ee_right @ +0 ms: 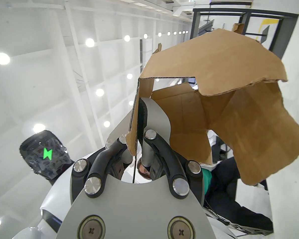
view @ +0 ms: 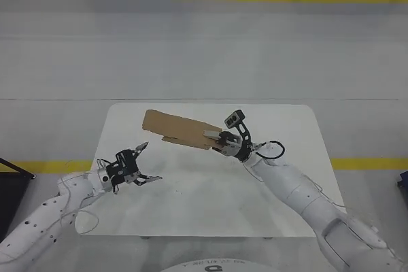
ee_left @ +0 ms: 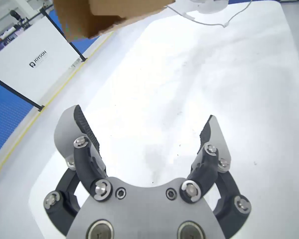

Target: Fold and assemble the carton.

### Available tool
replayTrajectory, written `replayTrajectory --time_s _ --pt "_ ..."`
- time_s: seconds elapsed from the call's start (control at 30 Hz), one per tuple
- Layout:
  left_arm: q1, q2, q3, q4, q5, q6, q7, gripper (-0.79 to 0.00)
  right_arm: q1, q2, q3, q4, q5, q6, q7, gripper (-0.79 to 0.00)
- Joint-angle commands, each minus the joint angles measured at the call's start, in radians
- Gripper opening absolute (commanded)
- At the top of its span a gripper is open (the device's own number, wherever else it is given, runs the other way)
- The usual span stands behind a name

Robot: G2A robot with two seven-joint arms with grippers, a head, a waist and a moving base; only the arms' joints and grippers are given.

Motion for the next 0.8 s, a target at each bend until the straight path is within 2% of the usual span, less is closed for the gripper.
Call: replayTrajectory --time_s 0.0,0.1,0.23,0.43,0.57,0.67,0.77 --pt "0.014 0.002 -0.013 -0.013 0.017 0.026 0.031 0.000 0.000 0.000 -0.001 0.000 -0.004 -0.001 -0.002 -0.785" --pt "0.038 0.007 -0.032 -0.041 0.060 0.063 0.058 0.000 0.000 0.000 -0.001 0.000 -0.004 -0.001 -0.002 -0.785" --pt "0.063 0.015 -0.054 -0.087 0.129 0.086 0.024 0.000 -0.024 -0.002 -0.003 -0.028 0.068 0.213 -0.005 -0.785" --pt "0.090 0.019 -0.073 -0.157 0.201 0.103 -0.037 -0.006 -0.024 -0.012 -0.003 -0.005 0.072 0.340 -0.021 -0.785" --pt "0.095 0.018 -0.079 -0.194 0.223 0.087 -0.064 -0.080 -0.019 -0.021 -0.005 0.006 0.069 0.379 -0.010 -0.785" --pt "0.094 0.015 -0.079 -0.208 0.228 0.068 -0.085 -0.172 -0.017 -0.029 -0.005 0.008 0.075 0.399 0.006 -0.785" --pt "0.089 0.010 -0.078 -0.209 0.226 0.055 -0.095 -0.231 -0.015 -0.038 -0.006 0.013 0.083 0.418 0.026 -0.785"
